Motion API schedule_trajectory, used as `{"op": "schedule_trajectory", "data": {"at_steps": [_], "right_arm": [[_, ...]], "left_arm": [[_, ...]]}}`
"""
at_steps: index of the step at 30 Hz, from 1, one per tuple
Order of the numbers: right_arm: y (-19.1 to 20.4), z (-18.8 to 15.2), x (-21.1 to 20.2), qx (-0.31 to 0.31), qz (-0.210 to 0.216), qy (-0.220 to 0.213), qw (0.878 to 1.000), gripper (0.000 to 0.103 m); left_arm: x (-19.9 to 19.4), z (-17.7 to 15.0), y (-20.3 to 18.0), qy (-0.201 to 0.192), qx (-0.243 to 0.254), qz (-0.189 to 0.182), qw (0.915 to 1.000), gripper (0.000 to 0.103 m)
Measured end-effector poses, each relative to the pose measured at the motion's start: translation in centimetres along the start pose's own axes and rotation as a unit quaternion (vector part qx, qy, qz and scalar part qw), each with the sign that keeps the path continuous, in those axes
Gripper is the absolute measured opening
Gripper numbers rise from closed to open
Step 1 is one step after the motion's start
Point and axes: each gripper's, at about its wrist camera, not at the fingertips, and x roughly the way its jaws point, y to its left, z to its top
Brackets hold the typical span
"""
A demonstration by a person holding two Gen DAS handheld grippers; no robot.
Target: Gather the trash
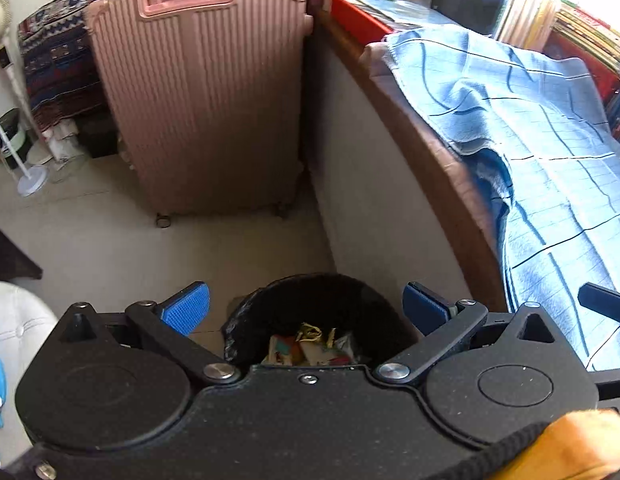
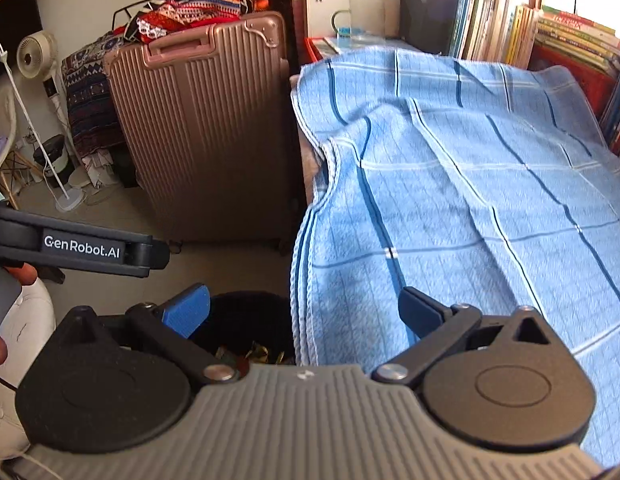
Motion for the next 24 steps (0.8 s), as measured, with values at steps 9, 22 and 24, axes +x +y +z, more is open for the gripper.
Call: {"op": "schedule_trajectory", "data": {"at_steps": [9,22,24], "right_arm": [[0.6,-2.1,-1.6,-0.032,0.011,0.068,0.997,0.103],[0.1,-4.3,-2.4,-0.048,0.002,0.107,0.993,0.103],[0.0,-4.3,-2.4,-0.043,0.005,0.107,0.993,0.103]], "left_arm": [[-1.0,-4.2,0.0,0.052,-0.04,0.012,0.9978,0.103],[-1.7,-8.4,-1.2,0.113,-0.022,0.024,0.9931,0.103],[-1.8,-8.3,-1.1,0.111,-0.021,0.026,0.9933,0.103]]}}
